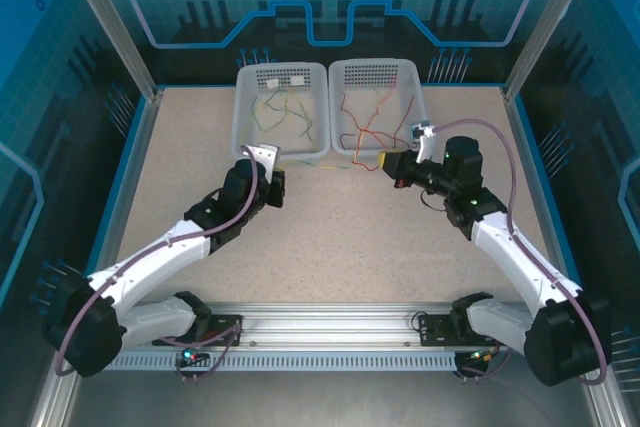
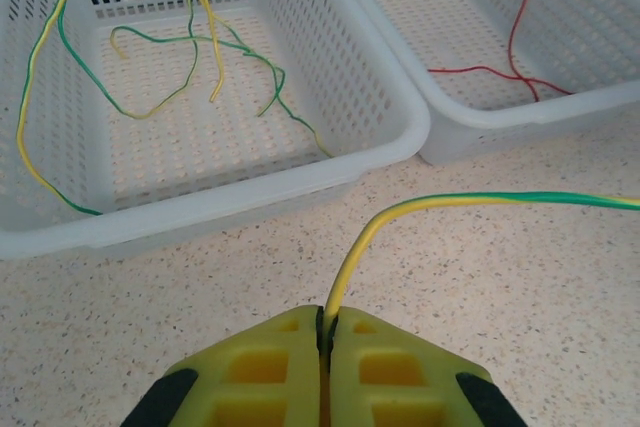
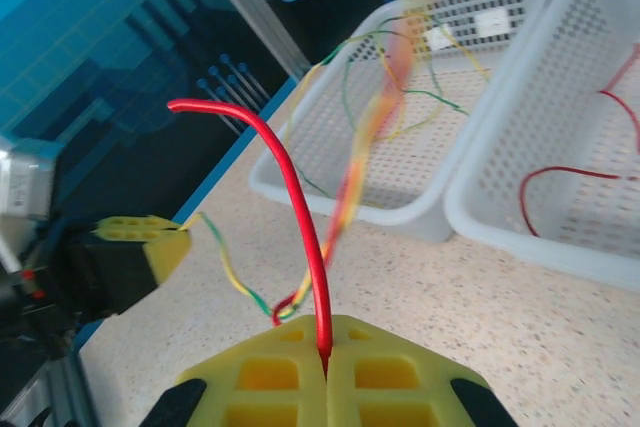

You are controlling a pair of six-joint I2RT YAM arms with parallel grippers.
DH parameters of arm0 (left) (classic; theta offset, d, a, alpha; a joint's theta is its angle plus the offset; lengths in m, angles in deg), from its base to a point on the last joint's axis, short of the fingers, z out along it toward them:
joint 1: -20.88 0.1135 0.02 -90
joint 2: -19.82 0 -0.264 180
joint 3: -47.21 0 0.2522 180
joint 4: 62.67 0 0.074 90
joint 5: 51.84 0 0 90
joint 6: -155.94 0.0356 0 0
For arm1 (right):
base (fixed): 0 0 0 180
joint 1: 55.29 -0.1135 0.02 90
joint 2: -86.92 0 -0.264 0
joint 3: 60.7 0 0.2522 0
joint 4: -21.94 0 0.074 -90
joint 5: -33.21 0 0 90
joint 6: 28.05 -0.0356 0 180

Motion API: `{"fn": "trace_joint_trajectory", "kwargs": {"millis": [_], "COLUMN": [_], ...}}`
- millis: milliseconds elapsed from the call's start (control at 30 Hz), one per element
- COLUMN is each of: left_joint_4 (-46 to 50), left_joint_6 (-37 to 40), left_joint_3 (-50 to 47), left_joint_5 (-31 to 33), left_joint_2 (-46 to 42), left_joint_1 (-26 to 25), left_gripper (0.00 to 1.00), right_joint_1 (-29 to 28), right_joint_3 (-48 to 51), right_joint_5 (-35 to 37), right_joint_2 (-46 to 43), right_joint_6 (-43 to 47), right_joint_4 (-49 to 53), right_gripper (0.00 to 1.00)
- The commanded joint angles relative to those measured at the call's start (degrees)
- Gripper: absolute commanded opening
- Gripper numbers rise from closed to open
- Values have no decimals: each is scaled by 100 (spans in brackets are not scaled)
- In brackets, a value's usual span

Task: Untangle the cables

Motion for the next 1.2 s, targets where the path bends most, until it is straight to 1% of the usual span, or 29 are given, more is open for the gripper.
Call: {"fn": "trace_joint_trajectory", "kwargs": {"millis": [0, 100, 167, 267, 400, 567, 967, 1167], "left_joint_4": [-78, 26, 63, 186, 191, 84, -159, 96], "left_joint_6": [80, 108, 120, 67, -113, -263, -398, -570], "left_joint_3": [-155, -180, -234, -273, -359, -432, -537, -454], "left_joint_5": [262, 392, 557, 869, 1199, 1360, 1720, 1833], "left_joint_2": [-306, -396, -424, -449, -528, -648, -1319, -1488], "left_joint_1": [168, 241, 305, 501, 834, 1134, 1501, 1669], "left_gripper": [0, 0, 0, 0, 0, 0, 0, 0], "right_joint_1": [307, 545, 738, 974, 1156, 1460, 2507, 3058], "right_joint_3": [169, 224, 198, 124, 169, 268, 349, 323], "right_joint_5": [614, 681, 597, 446, 570, 817, 806, 728], "right_joint_2": [-451, -704, -832, -981, -1253, -1520, -2118, -2304], "right_joint_6": [-132, -139, -143, -123, -51, -107, -337, -496], "right_joint_4": [-175, -11, 130, 372, 568, 716, 997, 1158], "right_gripper": [0, 0, 0, 0, 0, 0, 0, 0]}}
